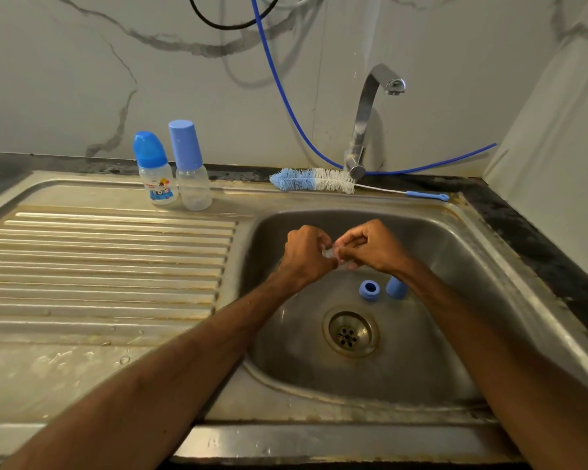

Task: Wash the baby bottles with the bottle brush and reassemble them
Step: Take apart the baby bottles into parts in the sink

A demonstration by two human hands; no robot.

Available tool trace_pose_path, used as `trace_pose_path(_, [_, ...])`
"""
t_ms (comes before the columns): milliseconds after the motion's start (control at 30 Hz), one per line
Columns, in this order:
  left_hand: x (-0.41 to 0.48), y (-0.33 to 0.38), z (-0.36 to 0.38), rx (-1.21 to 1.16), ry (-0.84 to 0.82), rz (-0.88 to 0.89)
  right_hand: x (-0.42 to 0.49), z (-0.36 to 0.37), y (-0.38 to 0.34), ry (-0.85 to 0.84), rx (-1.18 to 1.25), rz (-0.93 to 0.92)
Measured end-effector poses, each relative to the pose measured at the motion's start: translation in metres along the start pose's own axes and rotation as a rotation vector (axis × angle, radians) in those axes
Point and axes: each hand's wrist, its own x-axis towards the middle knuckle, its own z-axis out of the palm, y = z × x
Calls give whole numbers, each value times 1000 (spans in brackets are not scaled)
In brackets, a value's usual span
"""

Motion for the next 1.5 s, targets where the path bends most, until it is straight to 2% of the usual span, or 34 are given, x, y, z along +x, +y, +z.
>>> trace_pose_path(100, [1, -1, -4, 21, -12, -30, 8, 6, 6, 76, -162, 27])
trace_pose_path(167, [0, -1, -7, 26, 20, -27, 10, 18, 9, 48, -261, 64])
trace_pose_path(267, [0, -2, -13, -2, 78, -39, 11, 41, 18, -22, -275, 105])
trace_pose_path(400, [1, -4, -22, -54, 106, -79, 15, 54, 23, -89, -486, 12])
trace_pose_path(600, [-3, -2, -23, -65, 110, -97, 30, 74, 35, -133, -641, -77])
trace_pose_path(933, [-3, -3, -22, -38, 101, -113, 29, 85, 56, -125, -537, -23])
trace_pose_path(1267, [-4, 3, -26, -52, 120, -99, 25, 77, 44, -127, -624, 34])
trace_pose_path(1400, [-2, 5, -29, -89, 131, -108, 23, 61, 30, -68, -627, 12])
trace_pose_path(1500, [0, 6, -31, -113, 152, -94, 17, 44, 7, -4, -537, -3])
